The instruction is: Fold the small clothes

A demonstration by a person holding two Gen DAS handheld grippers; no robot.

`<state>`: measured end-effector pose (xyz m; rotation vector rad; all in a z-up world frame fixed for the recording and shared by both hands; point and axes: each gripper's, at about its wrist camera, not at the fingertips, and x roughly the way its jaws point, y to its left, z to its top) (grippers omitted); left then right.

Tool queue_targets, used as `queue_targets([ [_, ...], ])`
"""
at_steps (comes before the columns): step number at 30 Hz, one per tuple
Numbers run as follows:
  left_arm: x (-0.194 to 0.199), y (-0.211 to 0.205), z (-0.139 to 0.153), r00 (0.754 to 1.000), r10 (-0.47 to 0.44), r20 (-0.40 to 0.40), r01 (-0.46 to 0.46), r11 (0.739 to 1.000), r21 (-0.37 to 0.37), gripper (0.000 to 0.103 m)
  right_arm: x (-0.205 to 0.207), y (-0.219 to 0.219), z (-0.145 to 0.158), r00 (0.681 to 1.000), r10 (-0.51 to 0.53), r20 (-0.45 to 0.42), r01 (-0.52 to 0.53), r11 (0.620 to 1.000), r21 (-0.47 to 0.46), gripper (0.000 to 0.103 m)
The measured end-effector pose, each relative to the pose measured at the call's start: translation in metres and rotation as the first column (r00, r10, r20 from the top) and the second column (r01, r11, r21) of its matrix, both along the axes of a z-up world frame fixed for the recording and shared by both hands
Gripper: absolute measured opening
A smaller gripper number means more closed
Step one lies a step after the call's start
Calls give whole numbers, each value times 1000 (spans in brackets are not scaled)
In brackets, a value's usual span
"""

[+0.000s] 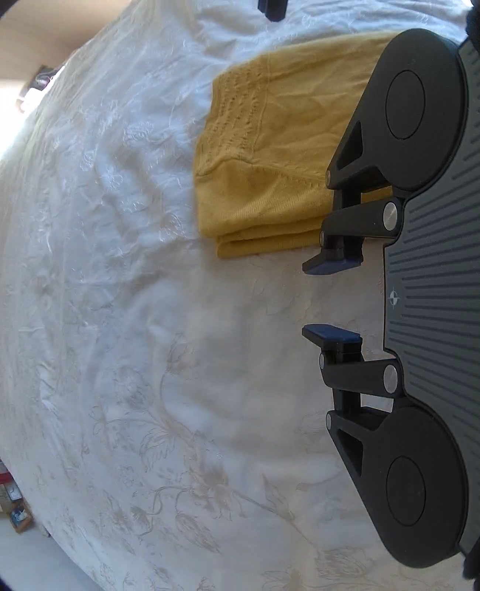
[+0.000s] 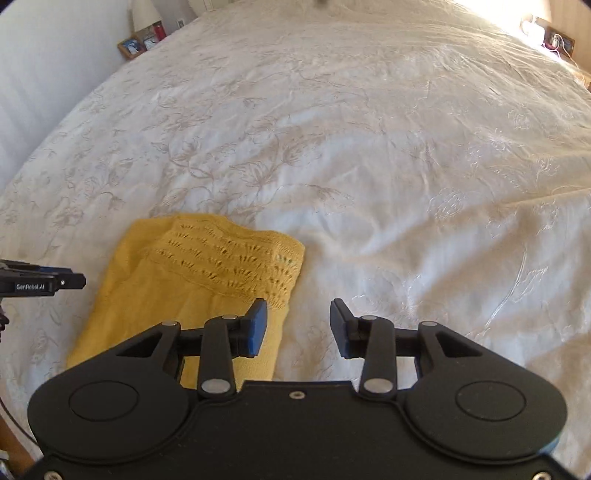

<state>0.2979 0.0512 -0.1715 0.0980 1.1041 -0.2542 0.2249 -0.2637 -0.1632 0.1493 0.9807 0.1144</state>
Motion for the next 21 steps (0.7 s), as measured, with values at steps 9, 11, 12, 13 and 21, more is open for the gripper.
queue_targets([
  [9, -70, -40, -4, 967, -253, -45, 245, 961, -131, 41, -59, 44, -28, 977, 178, -121, -172, 983, 58, 56],
  [11, -83, -43, -19, 948, -306, -85, 299, 951, -80, 41, -71, 50, -40, 967, 195, -164, -193, 981, 25, 60],
  [12, -86, -43, -29, 940, -322, -116, 321, 947, -31, 43, -76, 51, -48, 962, 186, -197, -195, 981, -24, 60],
  [13, -91, -38, -37, 934, -326, -145, 332, 943, 18, 44, -80, 48, -55, 962, 173, -212, -186, 982, -43, 59],
  [21, -91, -7, -29, 950, -272, -151, 273, 962, -10, 53, -90, 30, -42, 979, 92, -184, -90, 996, 19, 62],
])
